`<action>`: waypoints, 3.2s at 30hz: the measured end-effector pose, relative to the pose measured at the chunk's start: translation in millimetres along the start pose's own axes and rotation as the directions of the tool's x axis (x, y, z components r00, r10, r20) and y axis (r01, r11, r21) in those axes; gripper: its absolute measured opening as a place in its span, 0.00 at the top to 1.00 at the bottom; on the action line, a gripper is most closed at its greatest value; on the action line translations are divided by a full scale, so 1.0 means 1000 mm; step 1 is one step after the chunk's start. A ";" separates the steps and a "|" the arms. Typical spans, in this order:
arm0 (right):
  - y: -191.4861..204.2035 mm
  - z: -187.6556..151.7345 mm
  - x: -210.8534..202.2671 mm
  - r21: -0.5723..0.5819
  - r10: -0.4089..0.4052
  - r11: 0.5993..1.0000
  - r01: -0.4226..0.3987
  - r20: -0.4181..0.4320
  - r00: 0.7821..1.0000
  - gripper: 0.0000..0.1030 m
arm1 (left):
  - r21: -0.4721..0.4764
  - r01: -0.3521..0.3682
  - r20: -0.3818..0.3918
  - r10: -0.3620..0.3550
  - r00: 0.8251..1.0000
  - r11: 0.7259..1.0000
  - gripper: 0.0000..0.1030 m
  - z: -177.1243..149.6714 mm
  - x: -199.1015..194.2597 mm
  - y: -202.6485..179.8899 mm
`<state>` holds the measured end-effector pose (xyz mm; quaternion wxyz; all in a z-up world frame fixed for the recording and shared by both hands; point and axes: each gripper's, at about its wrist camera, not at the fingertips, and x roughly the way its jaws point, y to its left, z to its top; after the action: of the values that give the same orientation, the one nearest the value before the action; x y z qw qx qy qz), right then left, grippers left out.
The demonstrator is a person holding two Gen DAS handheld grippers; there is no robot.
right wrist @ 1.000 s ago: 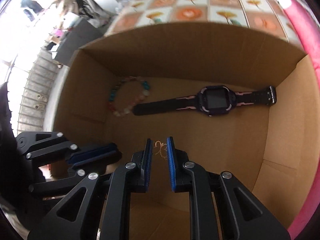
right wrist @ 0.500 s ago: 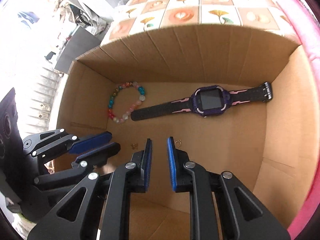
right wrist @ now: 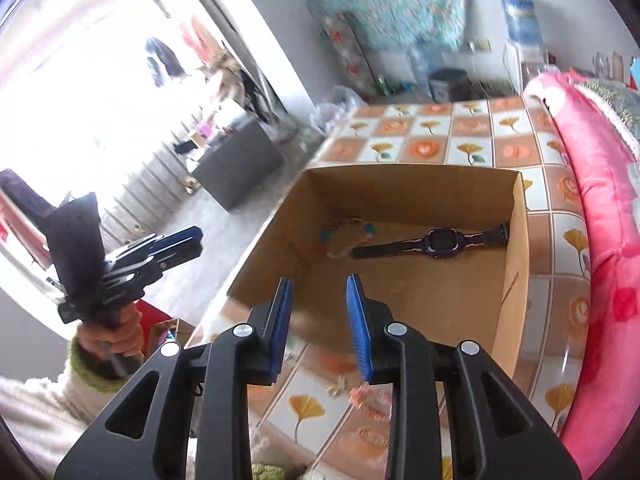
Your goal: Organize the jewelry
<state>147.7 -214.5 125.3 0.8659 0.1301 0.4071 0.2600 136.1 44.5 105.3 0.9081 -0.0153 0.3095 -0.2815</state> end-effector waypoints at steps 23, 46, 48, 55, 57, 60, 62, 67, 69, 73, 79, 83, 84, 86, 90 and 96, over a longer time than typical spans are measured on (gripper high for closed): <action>0.036 -0.146 0.095 -0.058 -0.209 0.978 0.203 -0.156 0.965 0.74 | 0.074 -0.130 -0.225 0.144 0.964 0.989 0.81 -0.138 0.081 -0.025; 0.030 -0.142 0.098 -0.071 -0.188 0.981 0.180 -0.136 0.973 0.74 | 0.085 -0.117 -0.176 0.131 0.976 0.989 1.00 -0.142 0.050 -0.024; 0.031 -0.141 0.101 -0.071 -0.180 0.983 0.171 -0.143 0.973 0.74 | 0.067 -0.109 -0.176 0.119 0.977 0.992 1.00 -0.142 0.046 -0.021; 0.036 -0.139 0.107 -0.083 -0.165 0.985 0.154 -0.149 0.975 0.74 | 0.086 -0.110 -0.187 0.124 0.974 0.990 0.88 -0.137 0.065 -0.020; 0.036 -0.140 0.108 -0.079 -0.165 0.985 0.155 -0.149 0.975 0.74 | 0.090 -0.103 -0.204 0.120 0.972 0.991 0.86 -0.136 0.074 -0.019; 0.034 -0.139 0.108 -0.070 -0.166 0.985 0.157 -0.151 0.975 0.74 | 0.100 -0.113 -0.238 0.134 0.962 0.989 0.86 -0.138 0.088 -0.017; 0.032 -0.139 0.108 -0.065 -0.168 0.985 0.160 -0.151 0.974 0.74 | 0.115 -0.119 -0.241 0.144 0.960 0.986 0.87 -0.139 0.092 -0.018; 0.028 -0.137 0.109 -0.053 -0.164 0.986 0.158 -0.152 0.975 0.74 | 0.175 -0.131 -0.236 0.171 0.957 0.976 0.89 -0.139 0.100 -0.026; 0.027 -0.136 0.110 -0.052 -0.165 0.986 0.158 -0.150 0.975 0.74 | 0.176 -0.131 -0.235 0.171 0.957 0.976 0.96 -0.138 0.101 -0.026; 0.027 -0.137 0.108 -0.048 -0.164 0.986 0.159 -0.145 0.976 0.74 | 0.171 -0.138 -0.232 0.176 0.956 0.976 0.98 -0.137 0.102 -0.026; 0.028 -0.138 0.104 -0.061 -0.172 0.984 0.165 -0.132 0.976 0.74 | 0.059 -0.122 -0.186 0.131 0.974 0.991 1.00 -0.133 0.078 -0.010; 0.030 -0.138 0.107 -0.071 -0.173 0.984 0.164 -0.136 0.975 0.74 | 0.015 -0.136 -0.157 0.137 0.978 0.991 1.00 -0.131 0.061 0.000; 0.031 -0.138 0.108 -0.072 -0.172 0.984 0.164 -0.136 0.976 0.74 | 0.000 -0.131 -0.153 0.130 0.980 0.991 1.00 -0.130 0.057 0.002; 0.031 -0.138 0.110 -0.076 -0.177 0.983 0.168 -0.138 0.974 0.74 | -0.013 -0.140 -0.148 0.137 0.979 0.990 1.00 -0.131 0.053 0.005; 0.033 -0.138 0.118 -0.103 -0.219 0.973 0.205 -0.150 0.964 0.74 | -0.018 -0.147 -0.157 0.143 0.977 0.989 1.00 -0.132 0.055 0.007; 0.033 -0.139 0.128 -0.132 -0.286 0.955 0.267 -0.159 0.945 0.80 | -0.003 -0.133 -0.156 0.131 0.979 0.991 1.00 -0.136 0.057 0.000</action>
<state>97.2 -114.5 -29.9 0.8600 0.0010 0.4817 0.1682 95.4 35.0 -35.7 0.8978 0.0213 0.3814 -0.2191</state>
